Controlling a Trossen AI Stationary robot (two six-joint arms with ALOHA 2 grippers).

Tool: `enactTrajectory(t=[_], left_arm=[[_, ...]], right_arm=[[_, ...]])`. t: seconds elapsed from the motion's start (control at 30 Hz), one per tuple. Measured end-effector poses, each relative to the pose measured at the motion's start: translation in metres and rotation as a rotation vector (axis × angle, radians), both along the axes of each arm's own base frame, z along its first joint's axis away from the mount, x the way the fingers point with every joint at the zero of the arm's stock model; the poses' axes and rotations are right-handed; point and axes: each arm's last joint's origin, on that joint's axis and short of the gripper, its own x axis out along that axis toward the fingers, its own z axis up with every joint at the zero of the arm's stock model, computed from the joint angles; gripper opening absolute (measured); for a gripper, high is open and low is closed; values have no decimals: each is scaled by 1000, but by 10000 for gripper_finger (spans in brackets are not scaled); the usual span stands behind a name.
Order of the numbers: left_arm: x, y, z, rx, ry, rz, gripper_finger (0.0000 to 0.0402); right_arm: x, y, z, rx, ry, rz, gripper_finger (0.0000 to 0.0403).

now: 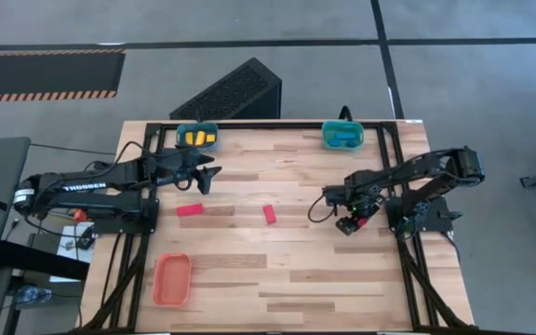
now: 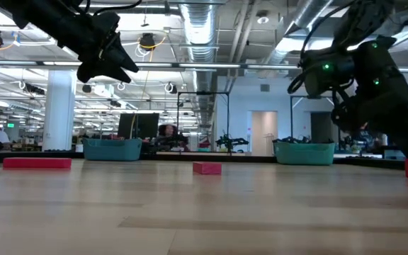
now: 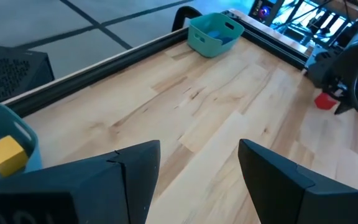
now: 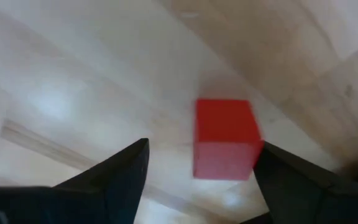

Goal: Sort & place blocks by color
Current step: Put the right red block into the orange bin

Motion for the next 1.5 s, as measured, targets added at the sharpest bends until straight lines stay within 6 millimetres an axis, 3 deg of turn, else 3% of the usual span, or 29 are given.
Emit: enactTrajectory(t=[0.17,0.37,0.4,0.5,0.7,0.83,1.0,1.23,1.5], left_arm=[[0,0,0,-7,-3,-6,206],[0,1,0,-8,-4,0,206],[0,2,0,-11,-5,-3,206],[0,2,0,-8,-5,2,206],[1,3,4,37,-30,27,206],[3,5,11,136,-64,23,206],[6,6,23,256,-138,22,206],[9,4,36,400,-207,-22,212],[14,1,35,458,-194,-123,256]], right_arm=[[-1,-1,-2,-34,0,13,247],[-1,-2,-2,-70,-5,40,118],[0,-2,-2,-76,-8,28,111],[7,-3,-1,-89,-64,-8,111],[47,-11,16,-179,-378,-33,111],[75,-29,33,-246,-648,-98,111],[99,-68,62,-404,-992,-243,111],[112,-100,101,-314,-1456,-327,111],[111,-109,121,-171,-1658,-389,111]])
